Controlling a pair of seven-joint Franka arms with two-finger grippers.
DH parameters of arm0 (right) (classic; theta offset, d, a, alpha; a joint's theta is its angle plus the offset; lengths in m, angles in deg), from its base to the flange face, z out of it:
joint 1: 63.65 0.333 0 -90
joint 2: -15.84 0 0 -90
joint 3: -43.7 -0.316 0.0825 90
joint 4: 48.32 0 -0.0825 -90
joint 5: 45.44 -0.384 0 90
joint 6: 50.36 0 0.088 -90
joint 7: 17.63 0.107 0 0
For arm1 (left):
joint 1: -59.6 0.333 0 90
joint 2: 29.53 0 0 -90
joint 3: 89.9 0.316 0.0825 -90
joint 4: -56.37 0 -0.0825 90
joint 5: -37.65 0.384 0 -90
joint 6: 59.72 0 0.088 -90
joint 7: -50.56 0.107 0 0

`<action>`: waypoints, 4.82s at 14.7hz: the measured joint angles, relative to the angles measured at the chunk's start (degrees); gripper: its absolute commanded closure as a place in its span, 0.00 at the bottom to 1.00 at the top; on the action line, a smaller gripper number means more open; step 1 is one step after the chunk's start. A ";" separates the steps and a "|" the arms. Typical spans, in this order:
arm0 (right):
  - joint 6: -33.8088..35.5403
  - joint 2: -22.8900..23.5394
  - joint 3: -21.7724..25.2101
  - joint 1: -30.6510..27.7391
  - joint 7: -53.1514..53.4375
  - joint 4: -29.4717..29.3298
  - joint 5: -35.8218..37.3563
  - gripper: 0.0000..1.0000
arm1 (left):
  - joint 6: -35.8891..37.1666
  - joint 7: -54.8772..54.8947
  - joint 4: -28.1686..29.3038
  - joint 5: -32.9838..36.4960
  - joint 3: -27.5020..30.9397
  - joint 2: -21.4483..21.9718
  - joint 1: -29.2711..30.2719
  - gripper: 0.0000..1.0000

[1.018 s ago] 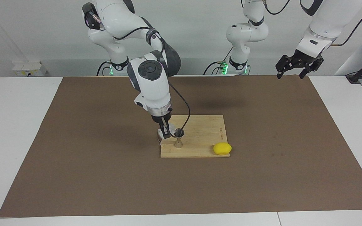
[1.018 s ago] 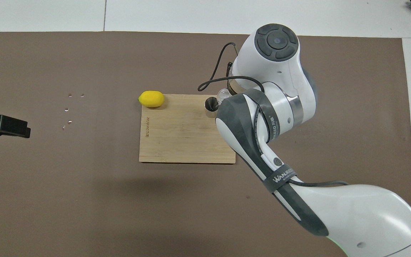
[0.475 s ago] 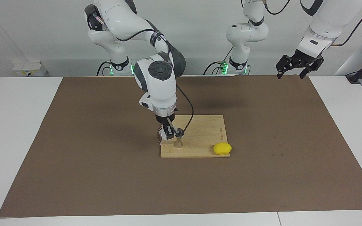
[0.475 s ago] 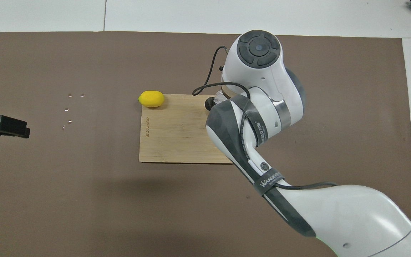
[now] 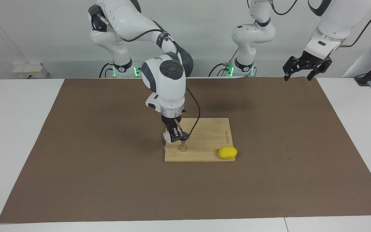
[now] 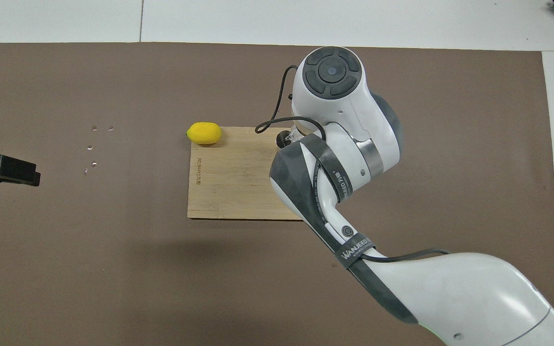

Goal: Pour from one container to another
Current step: 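Tilt the glass cup over the metal cup with the right gripper, then turn the glass cup upright and carry it back with the right gripper, then lower the glass cup onto the table and open the right gripper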

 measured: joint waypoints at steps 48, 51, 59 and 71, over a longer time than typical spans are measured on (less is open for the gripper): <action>-7.21 -8.52 0.84 -29.26 -36.83 30.24 -55.08 1.00 | 0.05 0.00 0.00 0.00 0.00 0.00 0.00 0.00; -4.28 -7.99 0.86 -34.01 -43.45 32.04 -55.24 1.00 | 0.05 0.00 0.00 0.00 0.00 0.00 0.00 0.00; -2.06 -6.21 0.92 -43.98 -59.33 36.17 -55.06 1.00 | 0.05 0.00 0.00 0.00 0.00 0.00 0.00 0.00; -4.53 -7.96 0.94 -45.17 -62.18 37.90 -48.75 0.00 | 0.05 0.00 0.00 0.00 0.00 0.00 0.00 0.00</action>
